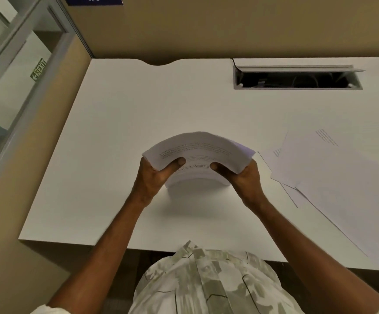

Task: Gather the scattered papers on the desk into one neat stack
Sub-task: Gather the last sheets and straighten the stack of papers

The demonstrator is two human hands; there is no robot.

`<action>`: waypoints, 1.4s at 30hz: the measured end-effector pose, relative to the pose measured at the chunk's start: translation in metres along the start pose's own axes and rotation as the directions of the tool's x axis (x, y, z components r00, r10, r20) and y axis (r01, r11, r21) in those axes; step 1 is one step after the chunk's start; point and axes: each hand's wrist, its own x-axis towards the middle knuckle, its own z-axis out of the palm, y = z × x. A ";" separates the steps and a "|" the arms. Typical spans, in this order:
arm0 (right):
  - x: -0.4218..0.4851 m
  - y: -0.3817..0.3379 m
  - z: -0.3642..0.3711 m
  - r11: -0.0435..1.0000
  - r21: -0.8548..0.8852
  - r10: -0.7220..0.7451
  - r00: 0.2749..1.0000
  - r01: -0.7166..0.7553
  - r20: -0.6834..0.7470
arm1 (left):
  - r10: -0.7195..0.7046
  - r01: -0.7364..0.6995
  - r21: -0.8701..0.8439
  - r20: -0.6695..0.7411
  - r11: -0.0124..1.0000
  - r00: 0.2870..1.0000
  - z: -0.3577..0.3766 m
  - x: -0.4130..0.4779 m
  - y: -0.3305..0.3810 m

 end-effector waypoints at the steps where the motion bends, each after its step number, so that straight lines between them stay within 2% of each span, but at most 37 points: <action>1: 0.001 0.005 -0.001 1.000 -0.008 0.026 1.000 -0.026 0.010 | -0.014 0.014 0.003 0.023 1.000 1.000 0.001 0.000 -0.001; 5: 0.001 0.021 -0.004 0.990 -0.063 0.132 0.990 -0.129 0.051 | -0.076 0.075 0.025 0.042 0.997 0.996 0.016 -0.002 -0.012; 11: -0.009 0.005 -0.012 0.999 -0.002 0.037 0.999 -0.037 0.012 | 0.002 -0.007 -0.044 -0.121 0.999 0.993 0.024 -0.017 -0.010; 16: -0.029 0.045 -0.023 0.975 -0.112 0.193 0.981 -0.191 0.012 | -0.127 0.128 0.030 -0.044 0.991 0.991 0.044 -0.040 -0.042; 19: -0.038 0.059 -0.030 0.966 -0.157 0.211 0.977 -0.206 0.017 | -0.217 0.222 0.054 -0.083 0.974 0.973 0.046 -0.048 -0.060; 23: -0.046 0.068 -0.034 0.950 -0.173 0.270 0.962 -0.260 0.041 | -0.237 0.242 0.075 -0.074 0.967 0.969 0.049 -0.046 -0.067; 25: -0.045 0.067 -0.040 0.945 -0.225 0.254 0.966 -0.239 0.039 | -0.219 0.222 0.081 -0.050 0.972 0.974 0.053 -0.039 -0.069; 27: -0.043 0.062 -0.054 0.952 -0.220 0.212 0.977 -0.212 -0.024 | -0.191 0.195 0.085 -0.057 0.977 0.980 0.052 -0.032 -0.073; 29: -0.046 0.055 -0.082 0.960 -0.167 0.179 0.952 -0.223 -0.248 | -0.188 0.196 0.074 -0.100 0.978 0.977 0.047 -0.025 -0.079; 30: -0.051 0.054 -0.103 0.957 -0.172 0.147 0.899 -0.235 -0.413 | -0.206 0.214 0.068 -0.109 0.975 0.973 0.043 -0.023 -0.083; 31: -0.059 0.055 -0.129 0.945 -0.193 0.106 0.804 -0.265 -0.585 | -0.241 0.249 0.065 -0.108 0.966 0.964 0.040 -0.021 -0.088; 33: -0.083 0.063 -0.189 0.880 -0.213 0.042 0.516 -0.424 -0.855 | -0.345 0.352 0.050 -0.113 0.935 0.932 0.034 -0.017 -0.104; 35: -0.111 0.074 -0.244 0.738 -0.099 0.080 0.232 -0.668 -0.970 | -0.422 0.431 0.050 -0.132 0.901 0.897 0.028 -0.015 -0.122; 36: -0.123 0.079 -0.264 0.646 -0.030 0.126 0.145 -0.763 -0.981 | -0.450 0.458 0.040 -0.128 0.888 0.884 0.026 -0.014 -0.129; 37: -0.134 0.083 -0.279 0.554 0.011 0.174 0.103 -0.832 -0.979 | -0.478 0.484 0.026 -0.122 0.875 0.870 0.024 -0.013 -0.134; 39: -0.150 0.087 -0.295 0.427 0.027 0.245 0.087 -0.904 -0.966 | -0.518 0.521 0.003 -0.107 0.854 0.849 0.023 -0.012 -0.143; 41: -0.158 0.089 -0.301 0.391 0.055 0.268 0.057 -0.919 -0.962 | -0.549 0.549 -0.021 -0.087 0.835 0.831 0.021 -0.011 -0.148; 42: -0.161 0.090 -0.303 0.412 0.103 0.268 0.012 -0.905 -0.963 | -0.558 0.558 -0.027 -0.075 0.830 0.827 0.020 -0.009 -0.148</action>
